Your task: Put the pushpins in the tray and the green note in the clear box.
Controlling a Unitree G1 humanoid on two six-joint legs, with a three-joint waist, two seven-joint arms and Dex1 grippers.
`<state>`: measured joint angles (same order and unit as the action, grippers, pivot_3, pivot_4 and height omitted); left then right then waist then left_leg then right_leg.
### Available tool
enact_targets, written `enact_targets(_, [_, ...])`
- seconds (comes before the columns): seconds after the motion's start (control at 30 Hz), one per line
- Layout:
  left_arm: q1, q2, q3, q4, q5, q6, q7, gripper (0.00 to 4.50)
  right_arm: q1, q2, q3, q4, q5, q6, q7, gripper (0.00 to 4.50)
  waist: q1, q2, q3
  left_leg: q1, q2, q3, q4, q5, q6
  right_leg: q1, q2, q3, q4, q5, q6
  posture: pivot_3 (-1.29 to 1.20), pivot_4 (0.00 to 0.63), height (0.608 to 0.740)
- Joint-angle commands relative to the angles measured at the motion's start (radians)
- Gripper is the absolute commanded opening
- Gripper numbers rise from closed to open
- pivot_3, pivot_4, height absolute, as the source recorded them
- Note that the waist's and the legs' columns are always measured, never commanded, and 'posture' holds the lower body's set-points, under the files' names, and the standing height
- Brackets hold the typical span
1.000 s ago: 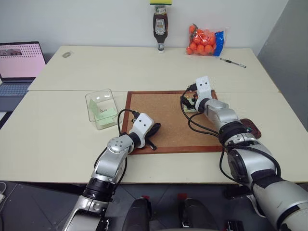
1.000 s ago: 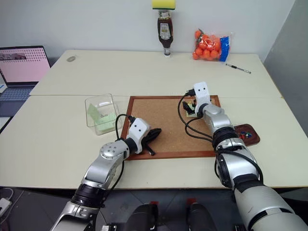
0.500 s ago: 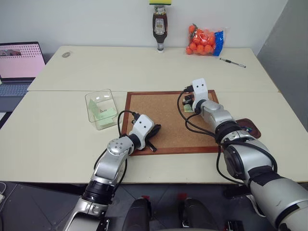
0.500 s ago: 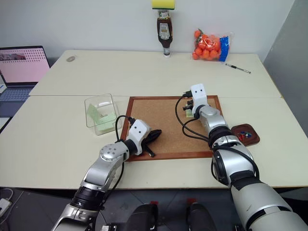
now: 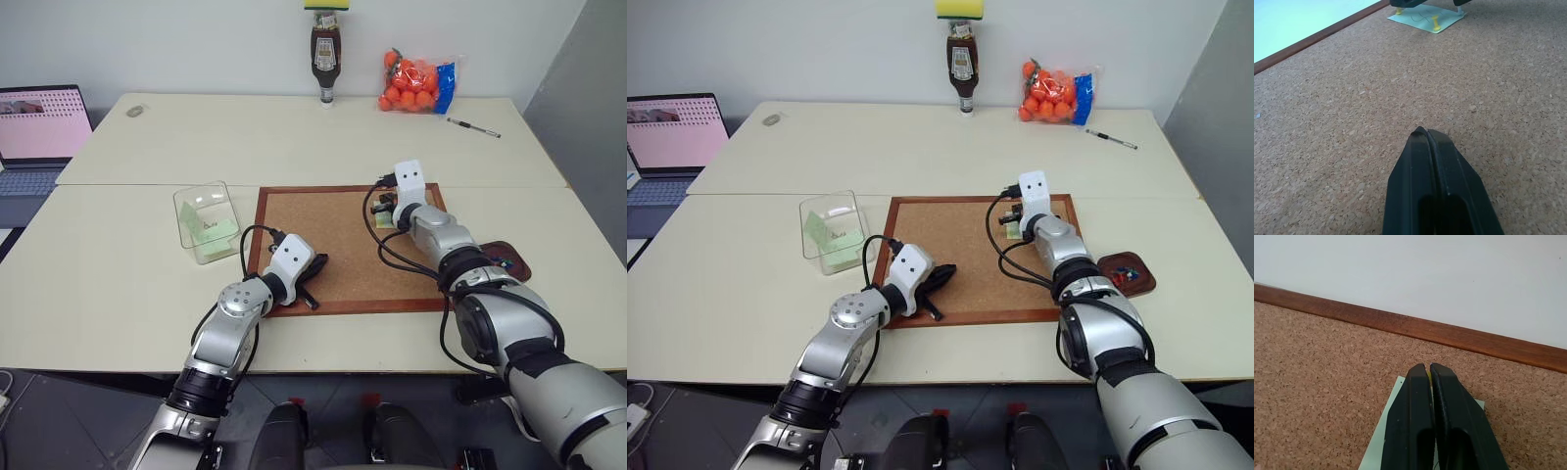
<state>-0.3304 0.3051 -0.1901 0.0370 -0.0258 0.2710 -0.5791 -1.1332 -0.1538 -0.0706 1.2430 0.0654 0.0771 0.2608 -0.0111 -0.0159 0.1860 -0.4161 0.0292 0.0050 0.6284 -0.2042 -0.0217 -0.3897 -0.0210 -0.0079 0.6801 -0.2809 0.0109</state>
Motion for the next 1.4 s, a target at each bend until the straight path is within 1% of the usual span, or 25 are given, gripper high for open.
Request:
enact_targets(0.03, [0.007,0.000,-0.028,0.021,0.012,0.000,-0.013,0.00,0.007,-0.004,-0.044,-0.157,0.050,-0.044,0.040,0.04,0.000,0.000,0.000,0.000,0.000,0.000,0.000,0.000,0.000,0.000,0.000,0.000,0.000,0.000,0.000,0.00,0.150,0.740])
enact_targets(0.13, [0.005,-0.001,-0.031,0.026,0.013,-0.004,-0.016,0.00,0.058,0.010,-0.052,-0.266,0.072,-0.018,0.059,0.04,0.000,0.000,0.000,0.000,0.000,0.000,0.000,0.000,0.000,0.000,0.000,0.000,0.000,0.000,0.000,0.00,0.150,0.740])
enact_targets(0.3, [-0.001,0.000,-0.035,0.036,0.013,-0.011,-0.023,0.00,0.150,0.028,-0.042,-0.448,0.083,0.030,0.049,0.04,0.000,0.000,0.000,0.000,0.000,0.000,0.000,0.000,0.000,0.000,0.000,0.000,0.000,0.000,0.000,0.00,0.150,0.740])
enact_targets(0.5, [-0.002,-0.003,-0.040,0.045,0.014,-0.016,-0.031,0.00,0.237,0.041,-0.030,-0.600,0.085,0.090,0.027,0.04,0.000,0.000,0.000,0.000,0.000,-0.002,0.000,0.000,0.000,0.000,0.000,0.000,0.000,0.000,0.000,0.00,0.150,0.740])
enact_targets(0.67, [0.001,0.003,-0.045,0.044,0.008,-0.029,-0.057,0.00,0.269,0.036,-0.034,-0.693,0.088,0.127,0.014,0.04,0.001,0.000,0.000,0.000,0.000,-0.002,0.000,0.000,0.000,0.000,0.000,0.000,0.000,0.000,0.000,0.00,0.150,0.740])
enact_targets(0.8, [0.017,0.022,-0.049,0.027,-0.015,-0.056,-0.115,0.00,0.324,0.004,-0.034,-0.833,0.092,0.185,0.023,0.04,0.002,0.000,0.000,0.000,0.000,-0.002,0.000,0.000,0.000,0.000,0.000,0.000,0.000,0.000,0.000,0.00,0.150,0.740])
enact_targets(1.0, [0.042,0.069,-0.052,0.020,-0.040,-0.113,-0.207,0.00,0.529,-0.077,-0.064,-1.195,0.132,0.370,0.026,0.04,0.006,0.000,0.000,0.000,0.000,-0.002,-0.001,0.000,0.000,0.000,0.000,0.000,-0.001,0.000,0.000,0.00,0.150,0.740])
enact_targets(1.17, [0.035,0.076,-0.044,0.041,-0.041,-0.148,-0.224,0.00,0.710,-0.120,-0.149,-1.460,0.177,0.533,-0.029,0.04,0.005,0.000,0.000,0.000,0.000,-0.002,-0.001,0.000,0.000,0.000,0.000,0.000,-0.001,0.000,0.000,0.00,0.150,0.740])
enact_targets(1.2, [0.027,0.070,-0.035,0.047,-0.046,-0.154,-0.218,0.00,0.759,-0.132,-0.170,-1.515,0.178,0.569,-0.044,0.04,0.005,0.000,0.000,0.000,0.000,-0.002,-0.001,0.000,0.000,0.000,0.000,0.000,-0.001,-0.002,0.003,0.00,0.150,0.740])
enact_targets(1.3, [0.009,0.052,-0.011,0.056,-0.061,-0.161,-0.197,0.00,0.875,-0.149,-0.225,-1.641,0.173,0.666,-0.092,0.04,0.007,0.000,0.000,0.000,0.001,-0.002,-0.001,0.000,0.000,0.000,0.000,-0.001,-0.001,-0.003,0.005,0.00,0.150,0.740])
enact_targets(1.4, [0.001,0.047,-0.001,0.063,-0.067,-0.164,-0.195,0.00,0.935,-0.157,-0.255,-1.695,0.164,0.719,-0.125,0.04,0.008,0.000,0.000,0.000,0.000,-0.002,0.000,0.000,0.000,0.000,0.000,-0.001,-0.001,-0.003,0.005,0.00,0.150,0.740])
